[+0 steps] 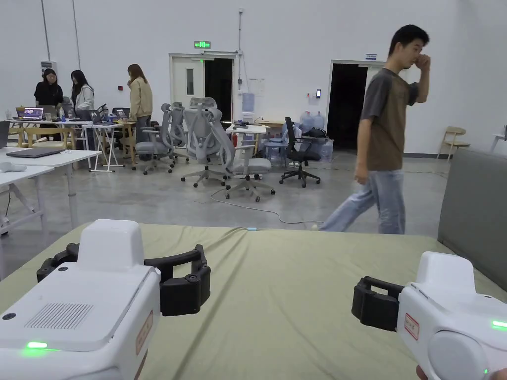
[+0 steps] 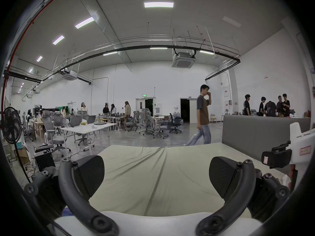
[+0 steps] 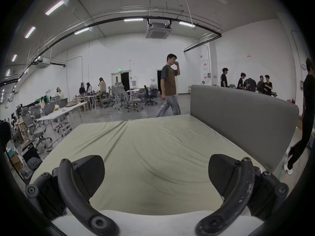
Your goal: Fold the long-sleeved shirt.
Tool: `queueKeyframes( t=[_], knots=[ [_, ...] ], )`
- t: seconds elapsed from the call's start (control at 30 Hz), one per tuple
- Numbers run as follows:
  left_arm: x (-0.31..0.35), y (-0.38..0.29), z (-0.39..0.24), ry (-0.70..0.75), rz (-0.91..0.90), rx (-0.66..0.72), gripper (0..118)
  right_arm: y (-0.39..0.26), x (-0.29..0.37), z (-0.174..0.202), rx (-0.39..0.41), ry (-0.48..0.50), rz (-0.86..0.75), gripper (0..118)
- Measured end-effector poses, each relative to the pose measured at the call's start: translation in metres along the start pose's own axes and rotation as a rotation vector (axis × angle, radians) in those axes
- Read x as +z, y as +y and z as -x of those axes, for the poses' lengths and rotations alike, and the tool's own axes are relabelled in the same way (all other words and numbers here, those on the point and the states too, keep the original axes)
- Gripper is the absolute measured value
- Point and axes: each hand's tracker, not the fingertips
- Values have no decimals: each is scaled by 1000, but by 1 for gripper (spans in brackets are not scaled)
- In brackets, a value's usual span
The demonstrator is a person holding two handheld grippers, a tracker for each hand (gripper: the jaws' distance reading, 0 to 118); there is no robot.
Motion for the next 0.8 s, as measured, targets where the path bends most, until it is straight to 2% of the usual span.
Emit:
queueKeyframes(
  t=[0.8],
  knots=[
    [3, 4, 1, -3, -7, 3, 118, 4, 12, 6, 64, 39, -36, 118]
  ],
)
